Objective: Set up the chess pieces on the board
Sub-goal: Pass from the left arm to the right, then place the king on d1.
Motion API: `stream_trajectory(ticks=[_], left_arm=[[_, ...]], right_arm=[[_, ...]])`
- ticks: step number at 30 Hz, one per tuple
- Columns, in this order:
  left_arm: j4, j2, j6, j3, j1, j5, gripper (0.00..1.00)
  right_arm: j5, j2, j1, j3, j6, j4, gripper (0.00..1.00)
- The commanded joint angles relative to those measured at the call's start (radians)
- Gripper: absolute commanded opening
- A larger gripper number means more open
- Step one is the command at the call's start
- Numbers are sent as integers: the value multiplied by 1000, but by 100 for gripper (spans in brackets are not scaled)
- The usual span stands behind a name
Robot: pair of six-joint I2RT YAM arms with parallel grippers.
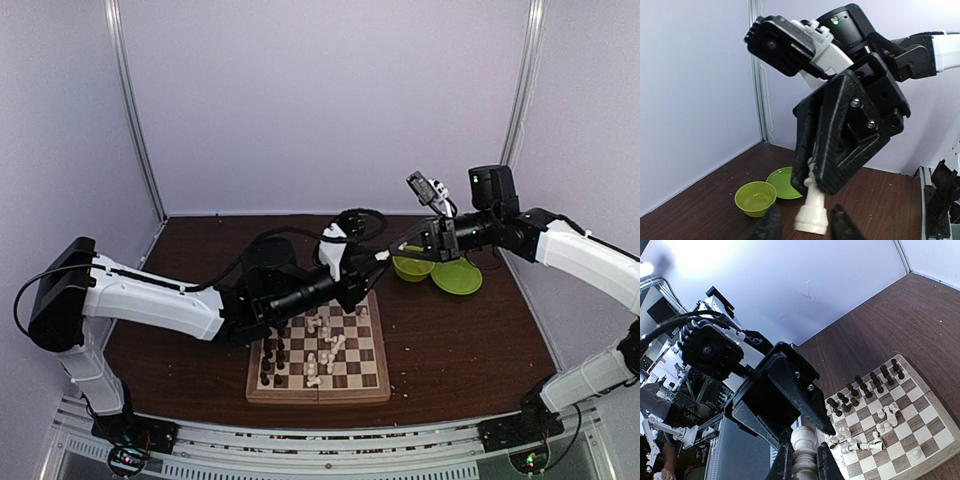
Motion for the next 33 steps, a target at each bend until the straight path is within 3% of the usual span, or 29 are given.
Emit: stream_trajectory(ticks=[1,4,7,12,16,21,27,33], left_arm=[[-27,-15,-15,0,7,-107,47],[-131,-107,37,-43,12,-169,59],[-350,-235,79,-48,34,-233,64],[-780,-397,57,78,166,-264,66],[-959,-421,57,195,302,-229,71],[-982,-391,89,251,436,-150,81],[-891,-431,-29,129,613,71,81],[-880,-466,-20,100,635,88,79]], right_arm=[[1,-31,-4,19,-20,11,0],[105,-25,-8,123,-244,-241,0],[253,-8,-4,186,-443,-391,0],[493,22,36,178,-606,-472,0],[624,72,105,155,-663,-479,0],[752,178,229,174,-729,-523,0],[811,309,308,208,-757,-554,0],[859,396,341,224,-765,-553,0]])
